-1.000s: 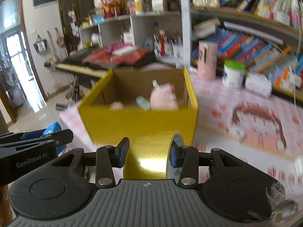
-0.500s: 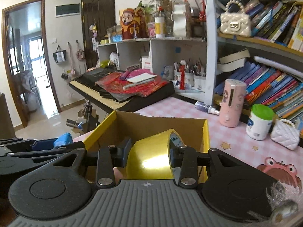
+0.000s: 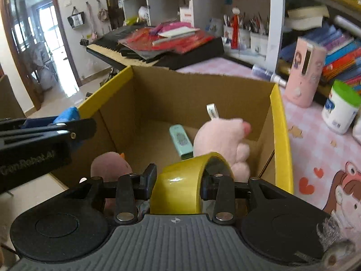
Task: Organize objects
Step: 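Carry the tape roll and blue piece with both tools over the yellow box, then lower both tools into the box and open them, releasing tape and blue piece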
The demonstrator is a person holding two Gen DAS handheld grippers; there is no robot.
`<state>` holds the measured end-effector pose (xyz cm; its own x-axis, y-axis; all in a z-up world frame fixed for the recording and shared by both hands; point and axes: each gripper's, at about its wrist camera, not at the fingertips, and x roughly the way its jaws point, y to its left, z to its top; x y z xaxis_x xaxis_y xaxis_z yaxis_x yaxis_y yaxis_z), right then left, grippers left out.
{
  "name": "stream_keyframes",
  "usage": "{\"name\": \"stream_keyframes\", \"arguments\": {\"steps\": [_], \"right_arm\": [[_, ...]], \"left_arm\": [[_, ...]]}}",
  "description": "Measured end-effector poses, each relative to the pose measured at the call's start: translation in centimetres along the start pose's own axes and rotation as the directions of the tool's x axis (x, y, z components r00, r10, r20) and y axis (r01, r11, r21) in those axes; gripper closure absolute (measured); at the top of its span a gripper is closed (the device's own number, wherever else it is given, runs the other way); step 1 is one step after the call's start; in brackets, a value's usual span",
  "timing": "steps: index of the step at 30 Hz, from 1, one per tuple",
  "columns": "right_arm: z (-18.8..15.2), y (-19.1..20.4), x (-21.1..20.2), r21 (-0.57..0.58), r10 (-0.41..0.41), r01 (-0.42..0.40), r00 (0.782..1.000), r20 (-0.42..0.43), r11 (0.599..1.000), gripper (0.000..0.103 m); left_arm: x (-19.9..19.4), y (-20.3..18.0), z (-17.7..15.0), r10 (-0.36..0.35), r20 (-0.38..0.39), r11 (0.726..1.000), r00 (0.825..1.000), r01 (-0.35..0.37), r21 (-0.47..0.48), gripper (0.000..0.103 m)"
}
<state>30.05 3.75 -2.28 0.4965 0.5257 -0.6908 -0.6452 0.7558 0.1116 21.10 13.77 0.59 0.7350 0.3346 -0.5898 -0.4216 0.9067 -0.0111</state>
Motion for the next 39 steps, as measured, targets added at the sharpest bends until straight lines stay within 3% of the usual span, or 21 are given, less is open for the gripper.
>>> {"name": "stream_keyframes", "arguments": {"steps": [3,9,15,17,19,23,25,27,33,39], "right_arm": [[0.0,-0.8,0.8,0.057,0.014,-0.011,0.999,-0.048,0.998,0.055],[0.1,-1.0,0.5,0.059,0.019,-0.014,0.996,-0.082,0.998,0.051],[-0.2,-0.7,-2.2,0.035,0.042,-0.040,0.998,-0.048,0.999,0.043],[-0.2,-0.5,-2.8,0.011,0.030,-0.030,0.999,-0.026,0.999,0.040],[-0.4,-0.1,-3.6,-0.015,-0.005,0.005,1.000,0.004,1.000,0.030],[-0.9,-0.3,-4.5,-0.018,-0.050,0.050,0.998,0.033,0.999,0.030],[-1.1,-0.7,-4.8,0.004,-0.066,0.066,0.997,0.036,0.998,0.030],[-1.3,-0.9,-5.1,0.012,-0.087,0.087,0.995,0.043,0.996,0.029],[-2.0,-0.4,-6.3,0.026,-0.153,0.151,0.985,0.082,0.988,0.023],[-3.0,0.8,-7.7,0.027,-0.204,0.202,0.970,0.132,0.979,0.020]], "left_arm": [[0.7,-0.3,-0.2,-0.006,-0.019,1.000,1.000,0.006,0.002,0.065],[1.6,-0.8,-0.3,-0.010,-0.042,1.000,0.999,0.010,0.007,0.065],[2.4,-0.9,-0.3,-0.011,-0.054,1.000,0.998,0.012,0.014,0.065],[2.6,-1.3,-0.5,-0.011,-0.061,1.000,0.998,0.012,0.020,0.065],[2.7,-1.5,-0.6,-0.008,-0.062,1.000,0.998,0.010,0.029,0.064],[2.5,-1.8,-0.6,-0.013,-0.068,0.999,0.998,0.015,0.035,0.061],[2.2,-1.7,-0.7,-0.049,-0.076,0.999,0.996,0.050,0.015,0.056],[1.6,-1.7,-0.9,-0.064,-0.073,0.998,0.995,0.064,0.002,0.043],[-0.7,-1.5,-1.2,-0.093,-0.026,0.996,0.995,0.093,-0.008,0.020],[-3.0,-0.7,-1.6,-0.105,0.013,0.994,0.994,0.105,-0.011,0.012]]}}
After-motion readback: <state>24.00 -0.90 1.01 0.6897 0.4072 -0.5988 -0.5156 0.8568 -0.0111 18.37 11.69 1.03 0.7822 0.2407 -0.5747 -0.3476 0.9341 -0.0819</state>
